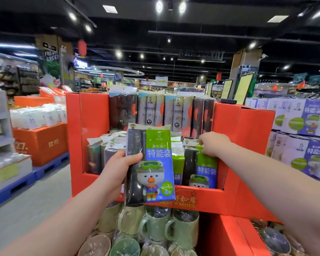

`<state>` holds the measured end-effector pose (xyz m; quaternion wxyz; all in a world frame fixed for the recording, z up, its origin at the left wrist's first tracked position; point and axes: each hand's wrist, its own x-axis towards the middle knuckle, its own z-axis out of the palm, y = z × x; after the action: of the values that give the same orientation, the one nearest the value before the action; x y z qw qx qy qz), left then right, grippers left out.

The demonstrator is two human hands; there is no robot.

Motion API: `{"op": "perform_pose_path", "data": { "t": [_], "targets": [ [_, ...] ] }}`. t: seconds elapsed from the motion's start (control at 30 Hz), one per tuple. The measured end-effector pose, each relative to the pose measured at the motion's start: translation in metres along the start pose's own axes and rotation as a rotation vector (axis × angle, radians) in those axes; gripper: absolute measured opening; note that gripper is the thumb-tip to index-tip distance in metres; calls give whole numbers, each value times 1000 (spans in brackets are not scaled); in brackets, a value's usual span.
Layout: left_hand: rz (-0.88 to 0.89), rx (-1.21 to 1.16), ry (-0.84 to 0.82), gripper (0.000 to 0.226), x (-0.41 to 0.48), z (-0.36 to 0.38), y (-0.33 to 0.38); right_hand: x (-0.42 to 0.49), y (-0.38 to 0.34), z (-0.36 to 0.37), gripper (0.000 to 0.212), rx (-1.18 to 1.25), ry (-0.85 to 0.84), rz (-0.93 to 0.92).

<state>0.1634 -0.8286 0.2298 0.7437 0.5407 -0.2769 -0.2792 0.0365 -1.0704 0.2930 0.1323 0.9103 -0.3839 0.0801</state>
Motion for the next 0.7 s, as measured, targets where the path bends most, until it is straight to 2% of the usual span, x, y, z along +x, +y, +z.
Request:
{"op": "perform_pose_path", "data": {
  "t": [0.07,0.13,0.2,0.27,0.33,0.43,0.5,0.57,0.6,0.7],
  "targets": [
    [11,22,-23,18,3,7,1,-2,-2,-16,28,455,86,2],
    [22,40,-54,14,7,18,2,-15,-9,-42,26,852,86,-84],
    [27,60,-96,12,11,34,4,-32,-13,-70,32,944,-2,-236],
    [30,72,-164,15,14,54,6,-40,-11,-88,47,766,-106,-376],
    [51,107,-227,16,17,73,6,-38,-5,-98,57,466,-150,-416],
    [201,301,-240,23,27,92,2,-30,8,-106,46,185,-166,-389],
    [385,624,-152,38,38,94,4,-26,16,-106,44,119,-170,-349],
    [565,1116,-23,58,49,89,7,-24,18,-104,48,55,-176,-325],
    [594,1345,-21,67,55,85,7,-24,16,-102,50,16,-185,-316],
    [405,1786,-235,87,67,70,-3,-20,10,-87,53,-108,-192,-280]
  ]
}}
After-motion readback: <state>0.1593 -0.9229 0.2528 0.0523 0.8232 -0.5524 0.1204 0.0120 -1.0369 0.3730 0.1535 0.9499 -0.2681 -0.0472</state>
